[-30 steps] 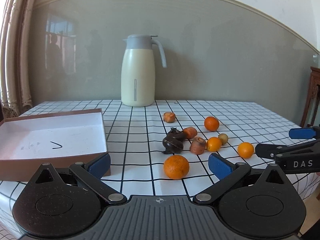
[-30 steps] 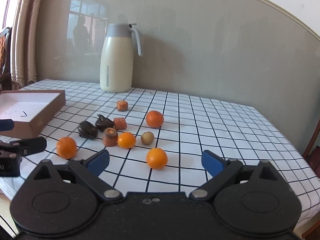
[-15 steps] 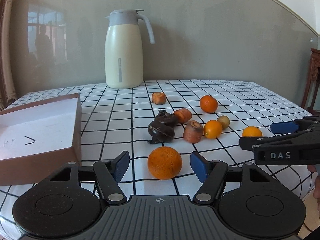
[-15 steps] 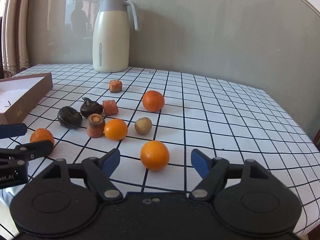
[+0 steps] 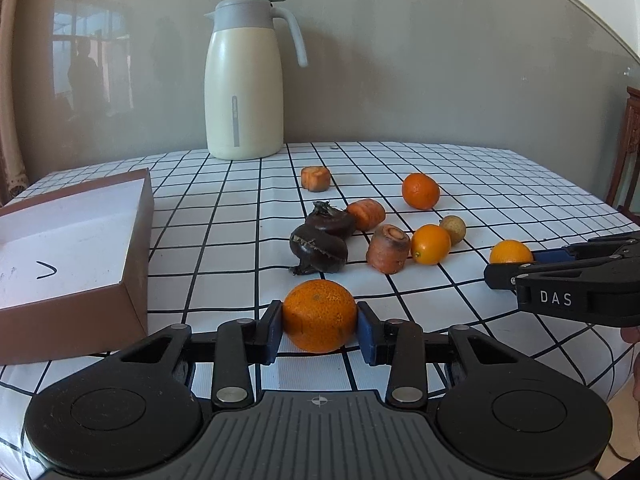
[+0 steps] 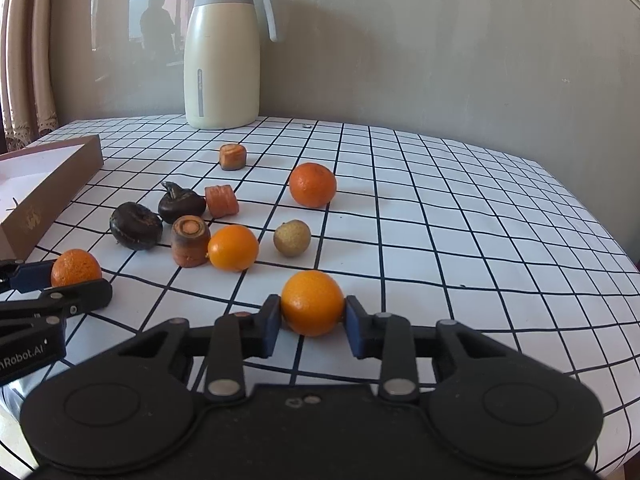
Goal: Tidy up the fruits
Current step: 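Lift the orange with the left gripper and carry it over the tray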
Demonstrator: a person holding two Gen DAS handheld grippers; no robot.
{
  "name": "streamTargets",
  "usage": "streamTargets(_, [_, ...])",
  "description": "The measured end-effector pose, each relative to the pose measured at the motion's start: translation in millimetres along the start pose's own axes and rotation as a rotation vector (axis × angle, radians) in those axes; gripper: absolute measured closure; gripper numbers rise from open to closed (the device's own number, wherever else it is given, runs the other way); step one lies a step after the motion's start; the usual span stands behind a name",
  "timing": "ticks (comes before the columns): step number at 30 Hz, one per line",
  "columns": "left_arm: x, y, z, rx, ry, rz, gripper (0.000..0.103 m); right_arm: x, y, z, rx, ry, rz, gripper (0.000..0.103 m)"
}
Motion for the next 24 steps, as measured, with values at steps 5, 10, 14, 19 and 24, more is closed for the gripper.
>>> streamTargets(5, [6, -1, 7, -0.017, -0.007, 0.009, 0.065, 6, -4, 8, -0.025, -0.004, 0.005, 0.078])
streamTargets(10, [18, -4, 19, -0.039, -0.023, 0.020, 0.065, 17, -11, 16, -0.051, -0.018, 0.010, 0.078])
streamTargets(14, [32, -7, 33, -0.070, -0.043, 0.033, 0.065, 29, -18, 25, -0.080, -0.042, 0.014, 0.078])
streamTargets(19, [53, -10, 50, -0.100, -0.078, 0.049, 0.065, 47, -26, 38, -0.115, -0.078, 0.029, 0.078])
streamTargets(24, [76, -13, 66, -0.127, -0.117, 0.058, 0.065, 68, -38, 52, -0.164, -0.124, 0.039, 0.078])
Point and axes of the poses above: each gripper's, at about its wrist camera, not at the fingertips, and z roughly against the way its jaws point, x to its left, y to its underside, the point moved 1 cm from there along -z, roughly the way its jaws point
